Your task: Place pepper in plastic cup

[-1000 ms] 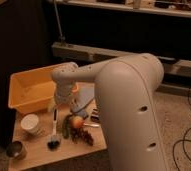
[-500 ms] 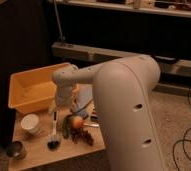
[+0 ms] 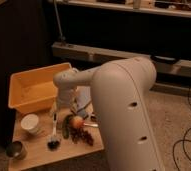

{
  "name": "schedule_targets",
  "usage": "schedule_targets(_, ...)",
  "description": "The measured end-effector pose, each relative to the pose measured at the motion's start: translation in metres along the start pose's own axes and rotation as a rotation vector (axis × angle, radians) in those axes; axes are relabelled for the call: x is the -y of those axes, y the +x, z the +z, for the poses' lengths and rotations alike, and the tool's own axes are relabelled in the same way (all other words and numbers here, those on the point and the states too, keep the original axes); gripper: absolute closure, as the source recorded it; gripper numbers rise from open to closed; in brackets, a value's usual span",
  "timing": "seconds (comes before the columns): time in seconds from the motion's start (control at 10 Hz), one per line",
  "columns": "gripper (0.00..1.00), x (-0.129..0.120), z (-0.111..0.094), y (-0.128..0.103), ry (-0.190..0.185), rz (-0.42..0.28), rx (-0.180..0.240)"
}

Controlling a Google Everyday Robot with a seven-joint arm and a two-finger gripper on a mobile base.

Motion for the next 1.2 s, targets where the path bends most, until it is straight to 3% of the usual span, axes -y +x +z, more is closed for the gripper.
schedule_targets(0.3,0.2,0.015,-0.01,-0.02,-0.008,0.005,0.01)
schedule_targets(0.8,0.2,0.075,0.007,-0.075,0.019,0.051,0.029)
schedule_targets(1.0,0.2,0.088,0.018,-0.091,0.047,0.054,0.036)
schedule_targets(1.2,0.2,0.083,0.01,-0.098,0.102,0.039,0.042)
